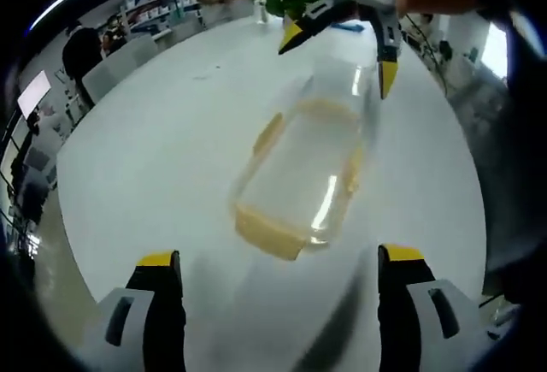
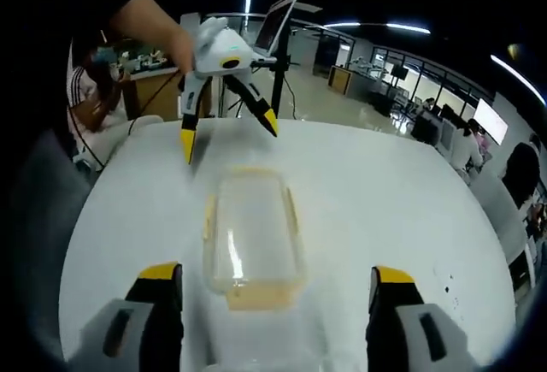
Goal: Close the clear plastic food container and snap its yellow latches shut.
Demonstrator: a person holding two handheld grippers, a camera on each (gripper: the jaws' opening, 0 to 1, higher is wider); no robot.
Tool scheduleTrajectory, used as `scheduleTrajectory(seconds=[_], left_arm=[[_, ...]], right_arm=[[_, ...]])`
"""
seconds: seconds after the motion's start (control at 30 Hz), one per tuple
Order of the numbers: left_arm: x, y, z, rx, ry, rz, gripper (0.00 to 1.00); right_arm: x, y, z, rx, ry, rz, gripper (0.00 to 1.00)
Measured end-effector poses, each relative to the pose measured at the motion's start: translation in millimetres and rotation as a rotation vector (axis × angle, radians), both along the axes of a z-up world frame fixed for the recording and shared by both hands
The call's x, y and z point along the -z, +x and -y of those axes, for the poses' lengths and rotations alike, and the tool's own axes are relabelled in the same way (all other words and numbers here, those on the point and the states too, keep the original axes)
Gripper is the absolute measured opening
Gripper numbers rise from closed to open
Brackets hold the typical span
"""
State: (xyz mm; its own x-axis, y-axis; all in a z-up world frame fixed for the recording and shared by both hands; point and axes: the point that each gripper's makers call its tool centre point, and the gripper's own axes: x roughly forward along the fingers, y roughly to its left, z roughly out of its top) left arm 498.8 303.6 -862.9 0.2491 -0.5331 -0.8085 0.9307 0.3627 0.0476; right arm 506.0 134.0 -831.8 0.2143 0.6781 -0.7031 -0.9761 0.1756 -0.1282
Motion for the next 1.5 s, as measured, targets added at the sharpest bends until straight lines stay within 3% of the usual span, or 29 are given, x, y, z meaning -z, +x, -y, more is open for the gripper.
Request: scheduleTrajectory(seconds=[0.13,0.23,0.3,0.4,0.43,0.5,0.57,0.6,0.67,0.73,0.77,0.8,0.83,0.93,0.97,1.0,1.03,1.07,1.4,1.43,1.5], left_arm=[[6.5,-4.0,8,0.132,0.053,0.02,0.86],[13.4,-2.7,8,0.161,0.073,0.003,0.88],[15.8,-0.7,5,0.179,0.085,-0.008,0.84],[14.9,2.3,4,0.213,0.089,-0.028,0.72],[15.6,6.3,4,0.214,0.09,-0.039,0.72],[16.4,9.1,5,0.217,0.088,-0.065,0.74],[17.8,12.8,5,0.257,0.112,-0.051,0.7],[19.5,12.1,5,0.28,0.127,-0.055,0.7],[22.3,10.4,9,0.301,0.119,-0.069,0.72],[29.8,9.4,6,0.323,0.152,-0.087,0.71],[29.4,13.8,0,0.351,0.184,-0.053,0.72],[28.1,13.7,7,0.327,0.141,-0.076,0.72],[28.2,14.4,9,0.335,0.137,-0.075,0.73],[28.9,12.2,11,0.392,0.133,-0.07,0.72],[28.4,9.7,12,0.412,0.134,-0.07,0.68],[26.4,3.7,12,0.463,0.144,-0.067,0.64],[25.6,8.4,11,0.457,0.171,-0.04,0.64],[26.4,6.3,14,0.438,0.162,-0.067,0.64],[25.8,3.6,9,0.404,0.156,-0.062,0.61],[25.1,3.2,7,0.4,0.159,-0.062,0.58],[22.1,4.5,-3,0.4,0.19,-0.061,0.41]], right_arm=[[10.3,-1,0,-0.018,-0.043,-0.018,0.86],[21.5,-7,3,-0.052,-0.099,-0.047,0.79],[24.5,-9,0,-0.074,-0.117,-0.042,0.72],[23.3,-11,-8,-0.077,-0.111,-0.087,0.7],[29.1,-9,-2,-0.099,-0.172,-0.081,0.69],[34.9,-9,-2,-0.121,-0.199,-0.087,0.66],[45.0,-14,2,-0.135,-0.242,-0.158,0.63],[48.2,-14,4,-0.138,-0.261,-0.166,0.62],[54.2,-15,3,-0.159,-0.28,-0.163,0.63],[58.4,-16,5,-0.19,-0.318,-0.15,0.59],[60.8,-15,6,-0.214,-0.343,-0.132,0.56],[63.0,-17,5,-0.238,-0.354,-0.12,0.56],[59.7,-18,1,-0.209,-0.325,-0.153,0.55],[57.2,-15,-3,-0.226,-0.324,-0.146,0.45],[57.0,-16,-2,-0.235,-0.329,-0.14,0.37],[57.0,-17,-6,-0.248,-0.331,-0.141,0.37],[57.4,-16,-5,-0.244,-0.342,-0.144,0.37],[57.7,-16,-5,-0.248,-0.347,-0.142,0.37],[58.3,-16,-5,-0.229,-0.33,-0.148,0.36],[58.2,-17,-5,-0.228,-0.33,-0.146,0.36],[57.9,-16,-4,-0.223,-0.325,-0.147,0.36]])
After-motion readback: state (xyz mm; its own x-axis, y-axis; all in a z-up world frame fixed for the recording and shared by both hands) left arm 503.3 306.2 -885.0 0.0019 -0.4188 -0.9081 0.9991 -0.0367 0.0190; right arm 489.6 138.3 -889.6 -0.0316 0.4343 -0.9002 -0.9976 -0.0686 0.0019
